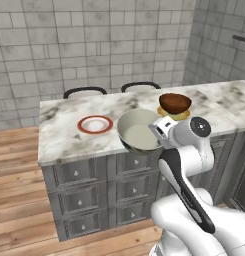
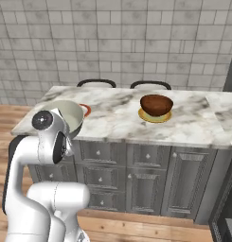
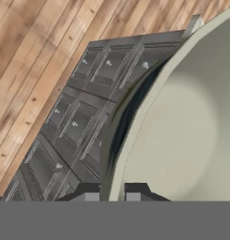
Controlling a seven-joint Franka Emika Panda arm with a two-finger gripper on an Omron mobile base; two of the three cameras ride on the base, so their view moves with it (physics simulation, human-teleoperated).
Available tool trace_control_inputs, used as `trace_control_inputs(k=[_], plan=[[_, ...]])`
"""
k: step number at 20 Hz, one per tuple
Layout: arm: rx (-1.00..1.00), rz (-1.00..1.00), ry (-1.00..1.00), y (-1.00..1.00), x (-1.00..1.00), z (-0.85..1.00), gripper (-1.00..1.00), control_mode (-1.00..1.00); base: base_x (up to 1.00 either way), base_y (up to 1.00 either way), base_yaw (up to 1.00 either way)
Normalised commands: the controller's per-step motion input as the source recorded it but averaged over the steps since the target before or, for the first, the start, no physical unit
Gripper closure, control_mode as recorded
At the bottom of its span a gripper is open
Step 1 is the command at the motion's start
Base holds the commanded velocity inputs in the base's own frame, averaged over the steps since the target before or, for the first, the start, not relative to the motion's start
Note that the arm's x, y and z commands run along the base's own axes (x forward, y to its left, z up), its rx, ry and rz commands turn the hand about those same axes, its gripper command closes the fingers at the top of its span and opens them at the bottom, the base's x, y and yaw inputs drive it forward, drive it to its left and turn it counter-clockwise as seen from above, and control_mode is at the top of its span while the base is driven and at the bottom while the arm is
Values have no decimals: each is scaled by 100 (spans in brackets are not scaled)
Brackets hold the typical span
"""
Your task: Move the bowls from the cabinet to the plates on the dining table.
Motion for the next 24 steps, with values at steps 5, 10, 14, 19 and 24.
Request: trace_control_inputs(k=[5, 10, 14, 19, 24], plan=[[0, 0, 0, 0, 0, 0, 100, 100, 7, 73, -6], [0, 0, 0, 0, 0, 0, 100, 100, 26, 50, -4], [0, 0, 0, 0, 0, 0, 100, 100, 55, 1, -10], [0, 0, 0, 0, 0, 0, 100, 100, 71, 0, -12], [0, 0, 0, 0, 0, 0, 100, 100, 52, 0, -10]])
